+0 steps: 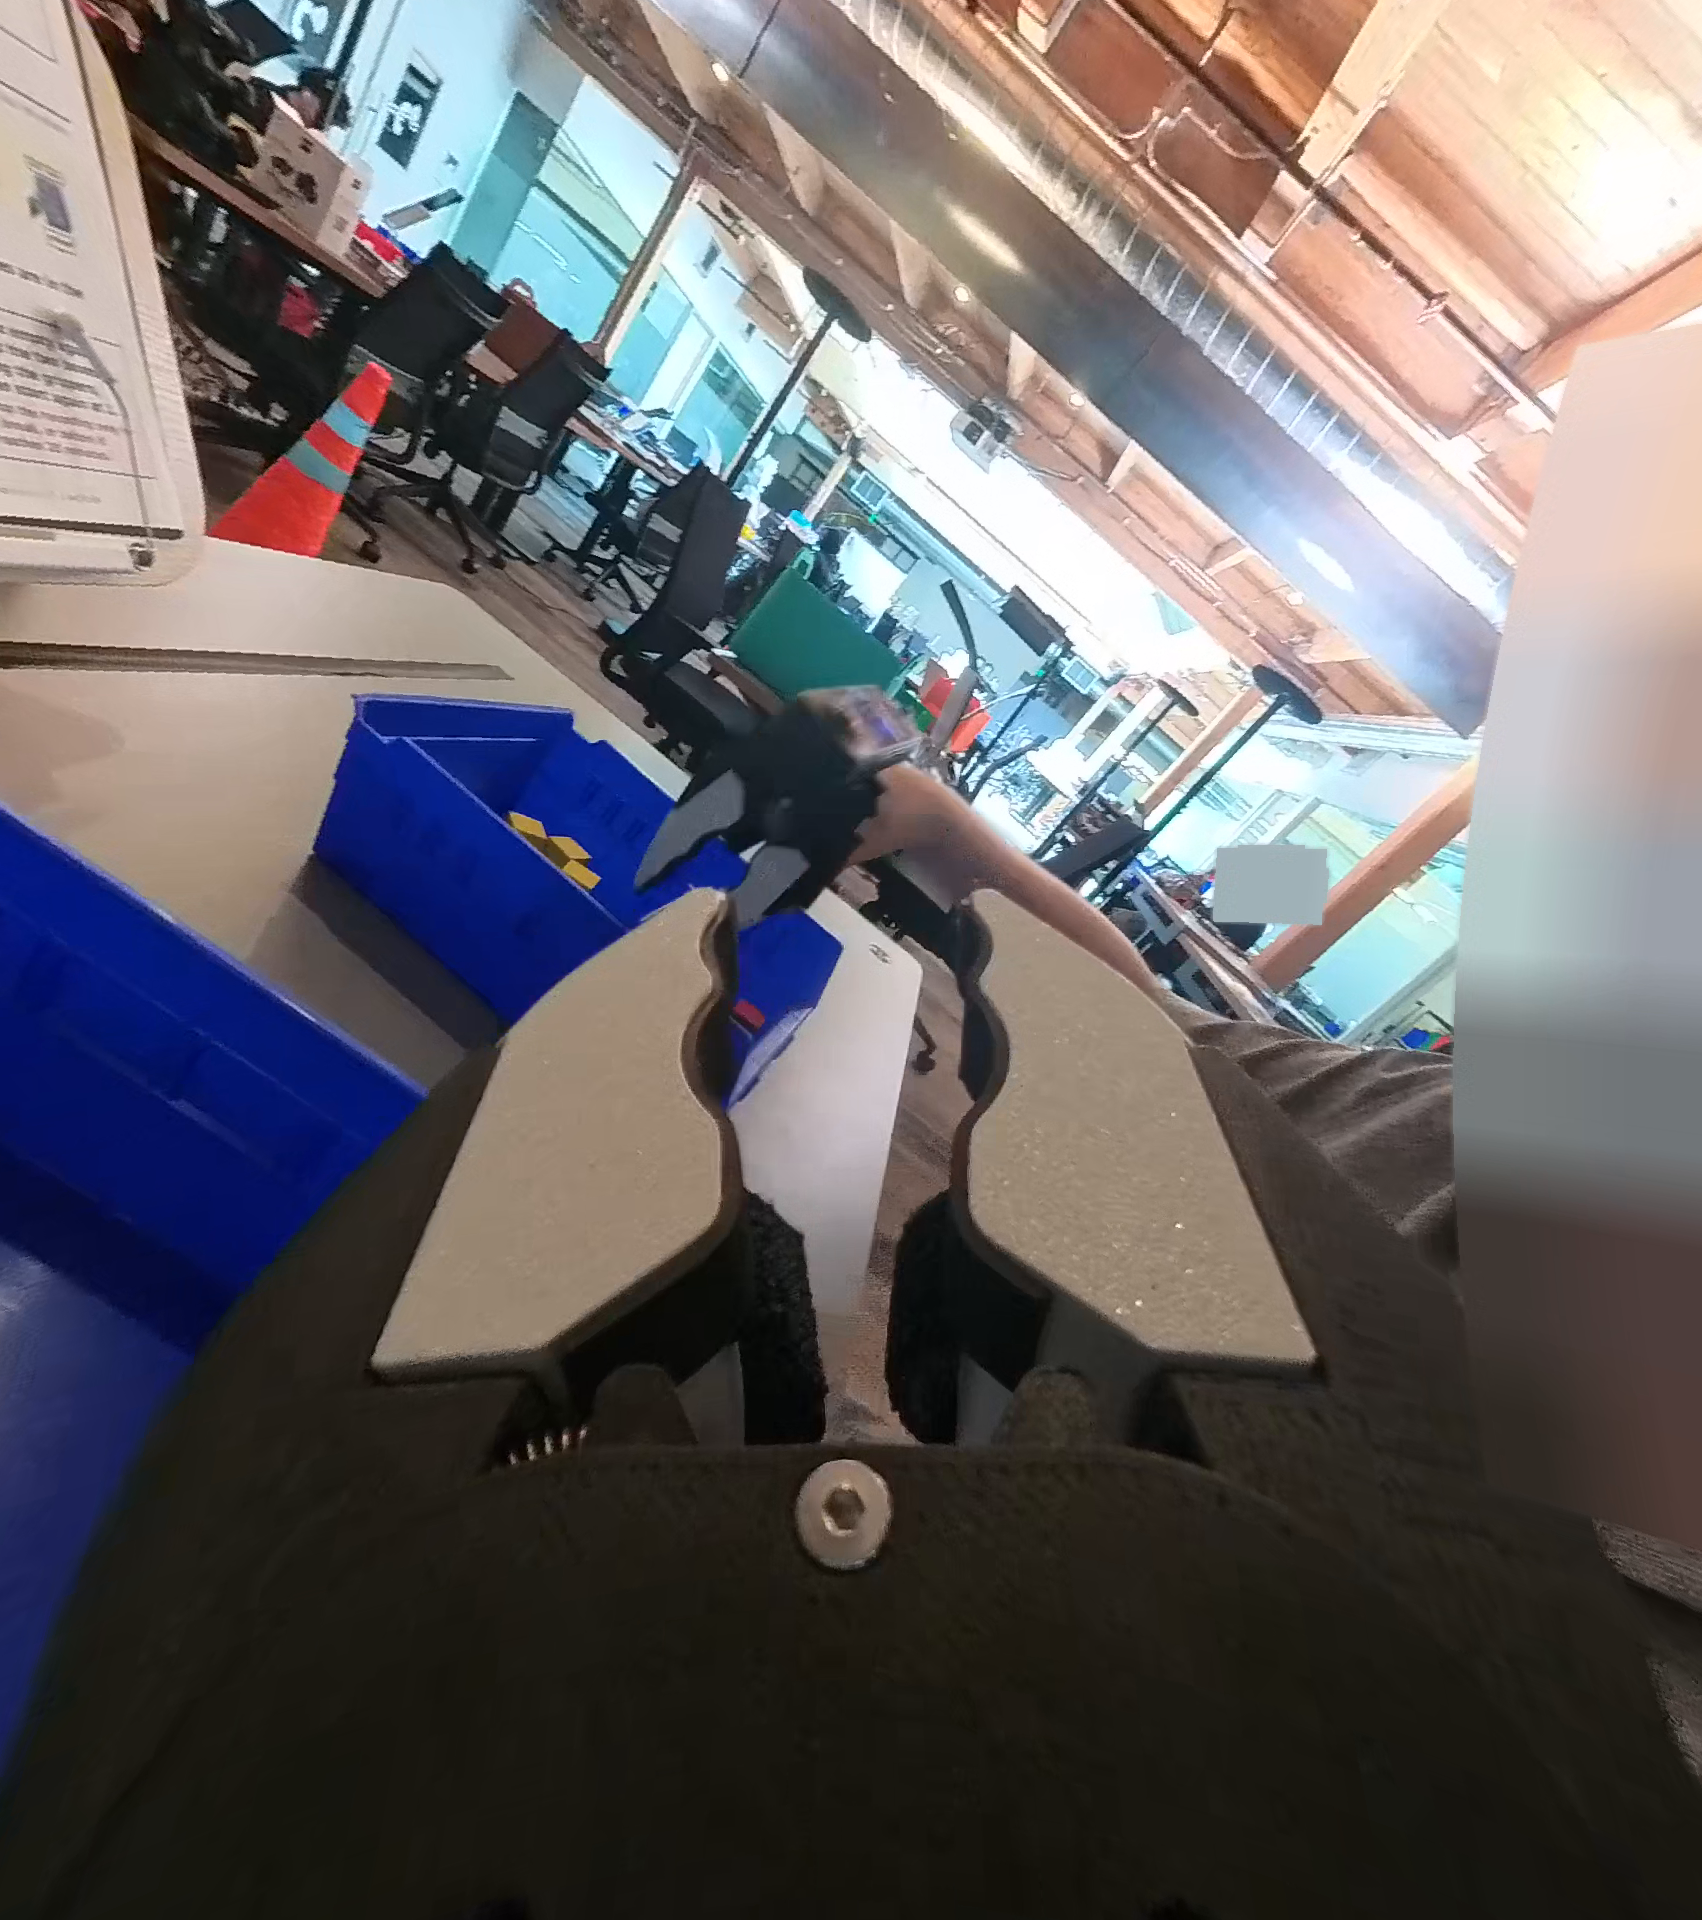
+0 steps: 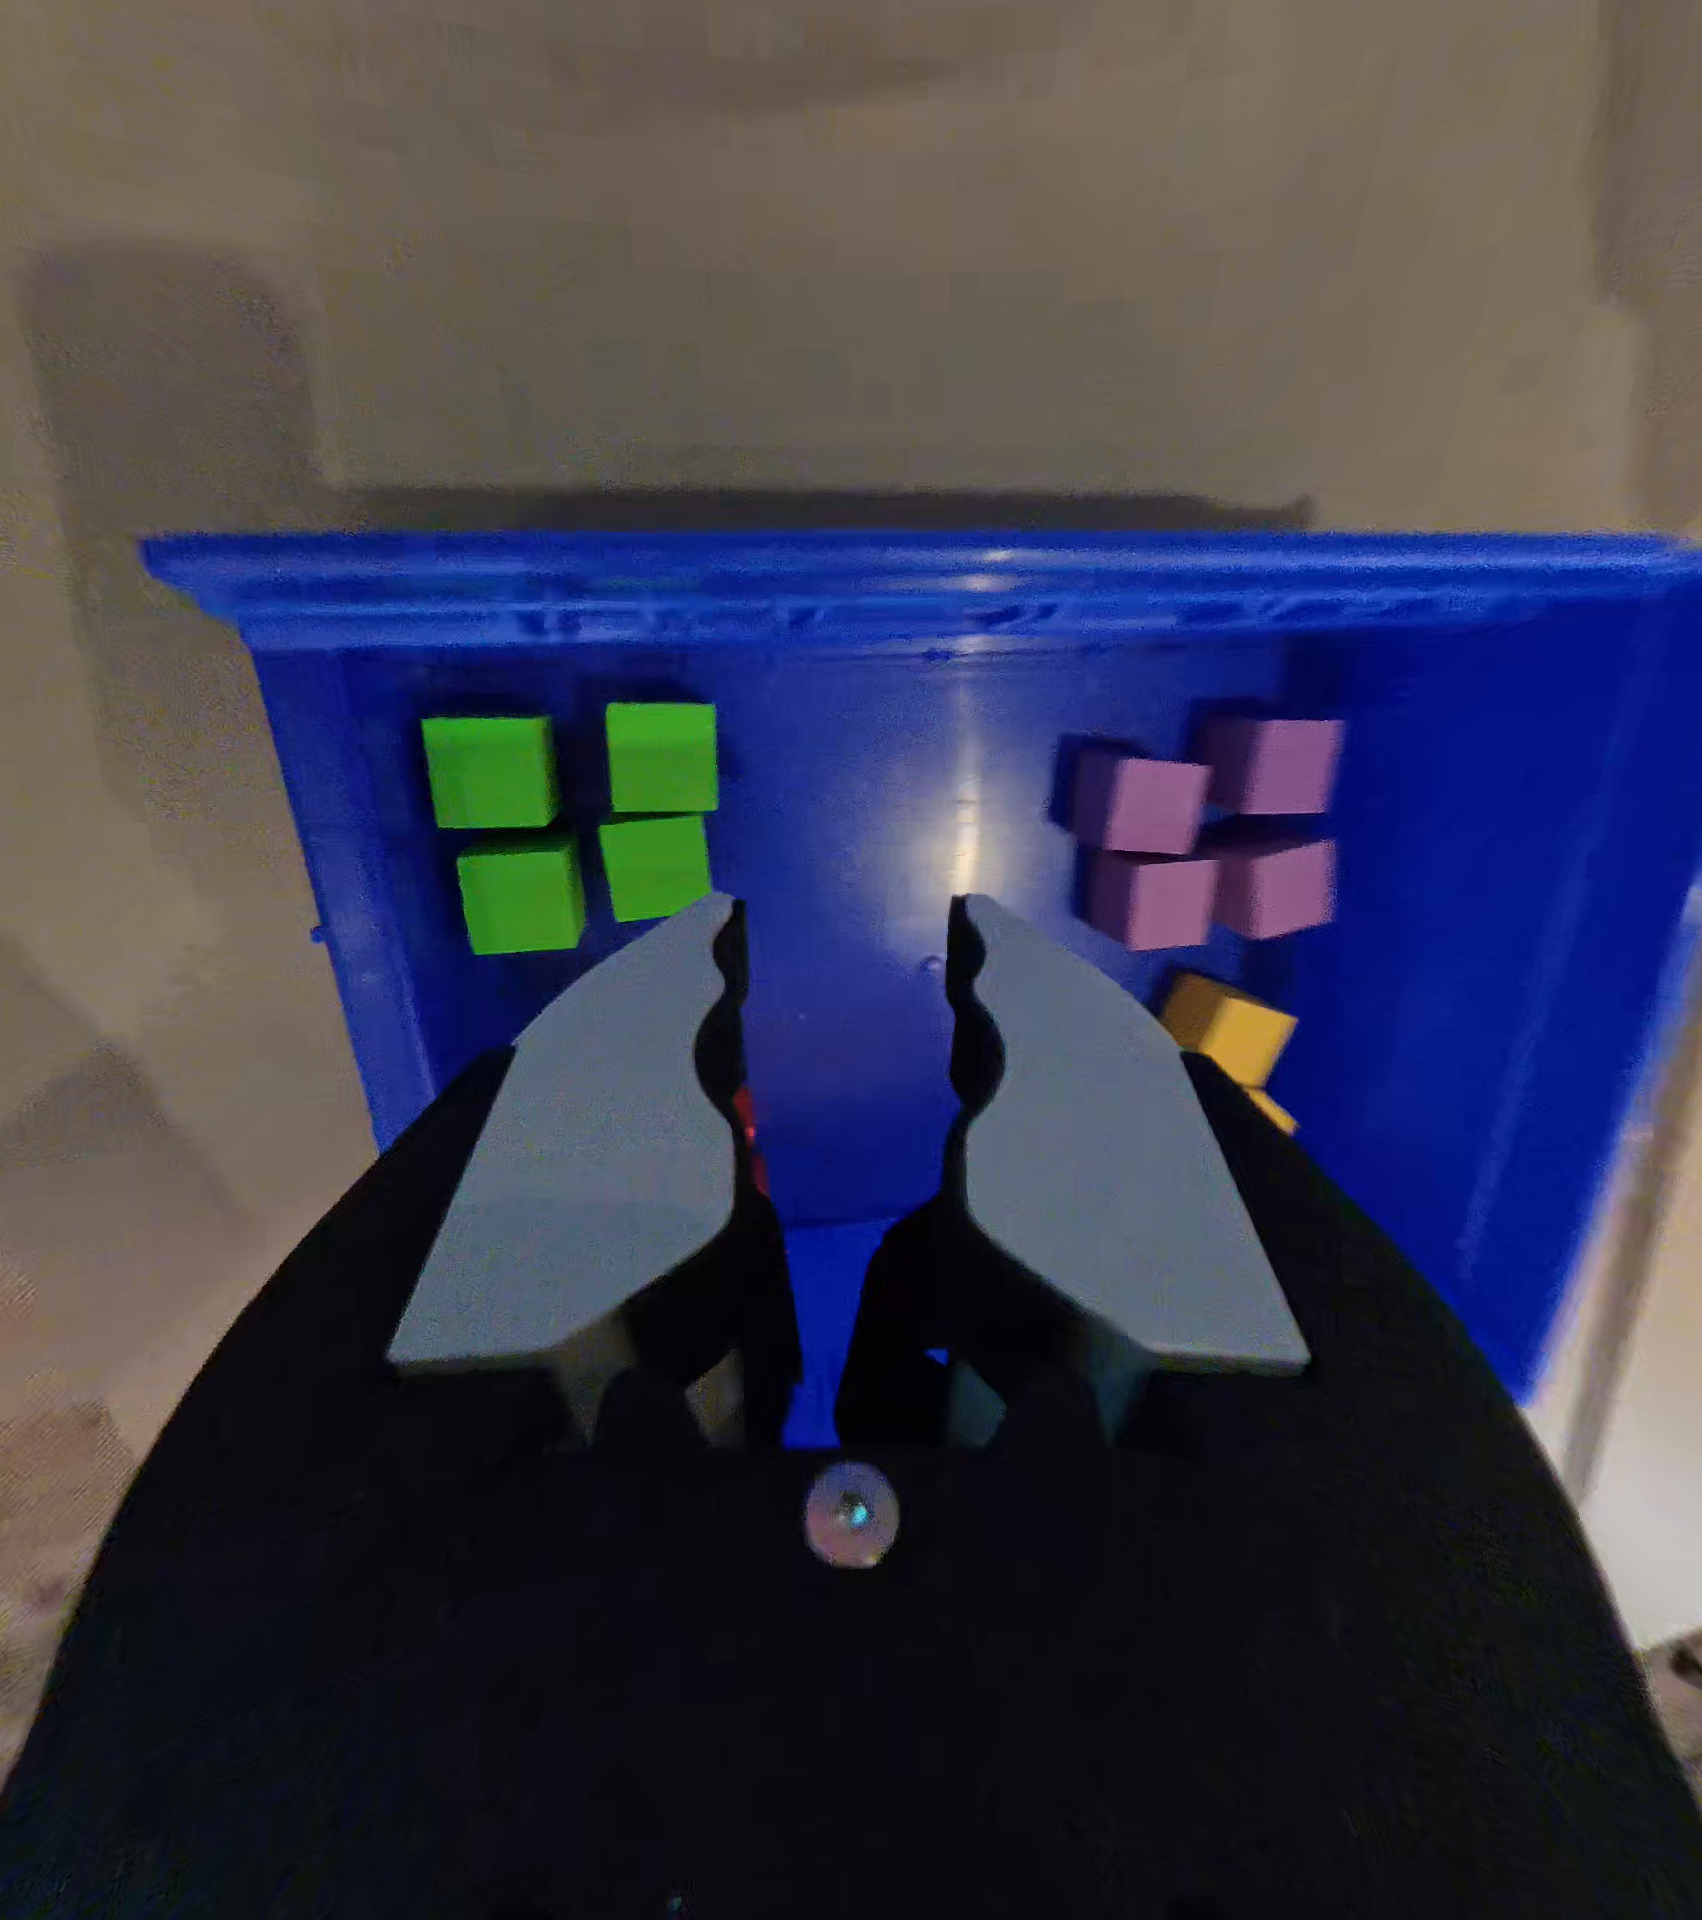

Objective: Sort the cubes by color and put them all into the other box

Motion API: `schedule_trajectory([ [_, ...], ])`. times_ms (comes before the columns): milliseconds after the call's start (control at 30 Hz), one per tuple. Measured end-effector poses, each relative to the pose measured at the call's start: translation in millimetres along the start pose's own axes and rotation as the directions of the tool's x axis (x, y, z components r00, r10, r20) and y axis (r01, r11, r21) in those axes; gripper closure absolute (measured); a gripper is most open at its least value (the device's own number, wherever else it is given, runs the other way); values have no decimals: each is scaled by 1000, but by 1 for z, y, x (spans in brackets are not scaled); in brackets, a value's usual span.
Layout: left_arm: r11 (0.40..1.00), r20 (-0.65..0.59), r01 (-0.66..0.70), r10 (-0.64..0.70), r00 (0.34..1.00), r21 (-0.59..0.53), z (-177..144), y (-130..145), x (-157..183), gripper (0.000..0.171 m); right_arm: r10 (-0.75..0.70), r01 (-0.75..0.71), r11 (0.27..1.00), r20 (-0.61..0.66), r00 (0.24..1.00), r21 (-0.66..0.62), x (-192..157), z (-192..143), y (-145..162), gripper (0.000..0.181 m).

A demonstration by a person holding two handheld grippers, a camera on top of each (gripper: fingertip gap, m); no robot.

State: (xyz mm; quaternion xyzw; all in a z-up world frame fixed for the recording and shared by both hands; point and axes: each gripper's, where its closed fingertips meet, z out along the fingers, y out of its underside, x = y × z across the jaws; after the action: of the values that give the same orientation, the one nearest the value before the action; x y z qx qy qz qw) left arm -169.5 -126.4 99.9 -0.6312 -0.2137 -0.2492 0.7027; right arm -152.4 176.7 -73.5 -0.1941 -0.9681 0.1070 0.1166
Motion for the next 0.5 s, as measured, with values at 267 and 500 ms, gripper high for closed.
schedule_trajectory([
  [267, 999, 59, -41, 41, 997, -7, 2, 0, -2, 130, 48, 90, 938, -382, 923, 336, 12, -98, -51, 136],
  [500, 998, 114, -58, 58, 992, -4, 4, 1, -9, 130, 269, 76, 805, -476, 837, 588, -34, -116, -60, 137],
])
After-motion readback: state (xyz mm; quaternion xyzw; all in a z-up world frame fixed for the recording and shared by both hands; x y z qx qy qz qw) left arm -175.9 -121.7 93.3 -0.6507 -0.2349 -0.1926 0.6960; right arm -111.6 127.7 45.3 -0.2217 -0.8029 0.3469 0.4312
